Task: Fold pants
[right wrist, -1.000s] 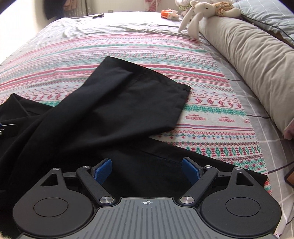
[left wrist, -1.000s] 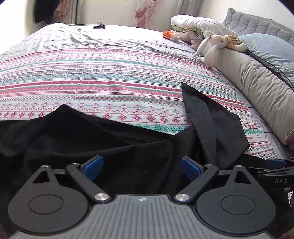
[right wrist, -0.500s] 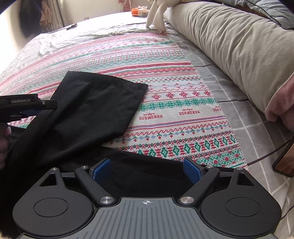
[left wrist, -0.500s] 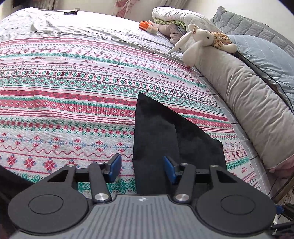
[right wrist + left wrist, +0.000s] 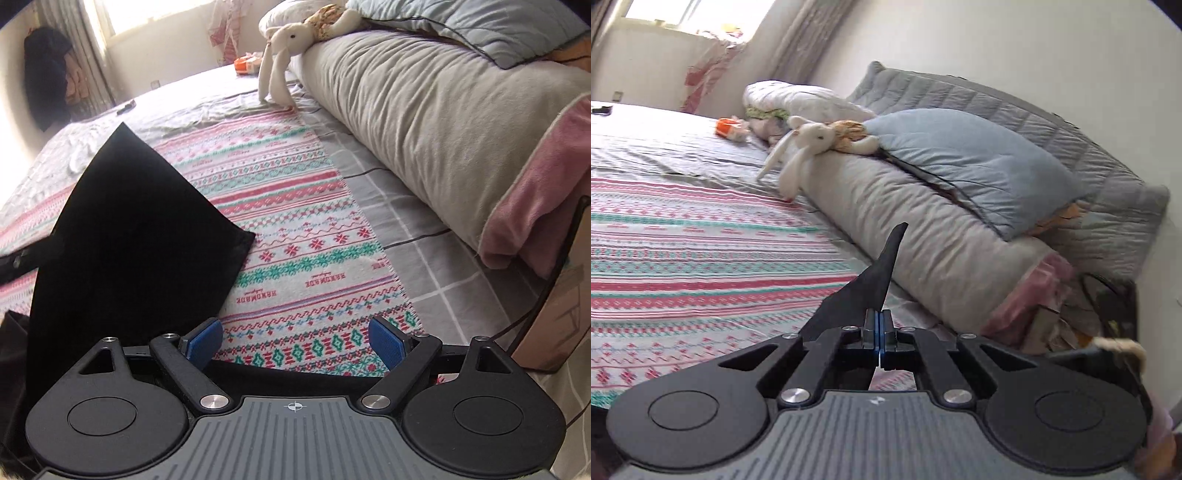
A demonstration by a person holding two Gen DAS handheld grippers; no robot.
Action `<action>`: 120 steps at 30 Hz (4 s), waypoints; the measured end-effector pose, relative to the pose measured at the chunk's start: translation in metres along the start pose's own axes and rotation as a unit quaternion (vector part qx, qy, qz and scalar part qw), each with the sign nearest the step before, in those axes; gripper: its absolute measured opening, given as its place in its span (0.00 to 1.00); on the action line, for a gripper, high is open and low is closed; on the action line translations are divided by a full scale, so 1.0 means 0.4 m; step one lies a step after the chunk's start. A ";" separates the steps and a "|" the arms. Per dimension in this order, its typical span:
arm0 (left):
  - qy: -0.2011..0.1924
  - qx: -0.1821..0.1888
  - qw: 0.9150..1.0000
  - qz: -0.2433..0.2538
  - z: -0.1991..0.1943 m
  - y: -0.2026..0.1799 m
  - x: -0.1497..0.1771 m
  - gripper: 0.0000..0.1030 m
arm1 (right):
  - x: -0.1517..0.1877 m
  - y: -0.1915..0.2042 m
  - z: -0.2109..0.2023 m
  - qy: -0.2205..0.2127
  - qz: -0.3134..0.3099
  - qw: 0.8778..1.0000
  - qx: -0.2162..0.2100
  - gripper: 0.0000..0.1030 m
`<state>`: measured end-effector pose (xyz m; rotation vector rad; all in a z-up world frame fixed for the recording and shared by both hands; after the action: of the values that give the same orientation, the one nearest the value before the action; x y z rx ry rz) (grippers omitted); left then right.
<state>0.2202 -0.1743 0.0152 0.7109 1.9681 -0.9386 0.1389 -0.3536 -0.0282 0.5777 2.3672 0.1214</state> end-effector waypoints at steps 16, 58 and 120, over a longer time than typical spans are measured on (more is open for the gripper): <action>0.167 0.059 0.984 -0.022 0.065 -0.216 0.390 0.20 | 0.068 -0.167 0.014 0.056 0.072 0.996 -0.014 0.84; 0.232 0.133 0.964 0.010 0.015 -0.330 0.457 0.41 | 0.020 -0.187 0.042 -0.049 0.001 0.998 0.034 0.01; 0.097 -0.342 0.929 -0.101 -0.390 0.611 0.150 0.21 | 0.140 0.209 0.183 0.056 -0.252 0.960 -0.108 0.29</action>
<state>0.3055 0.0985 -0.0619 0.2021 2.3731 -0.2397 0.1803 -0.2590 -0.0977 -0.1479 2.4905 0.1828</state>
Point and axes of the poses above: each gripper's, at about its wrist camera, not at the fingertips, and z roughly the way its jaws point, y to its left, x to its underside, the point moved 2 cm from there along z, roughly the way its jaws point, and after that the axes turned 6 degrees about z, right-handed, at the moved point
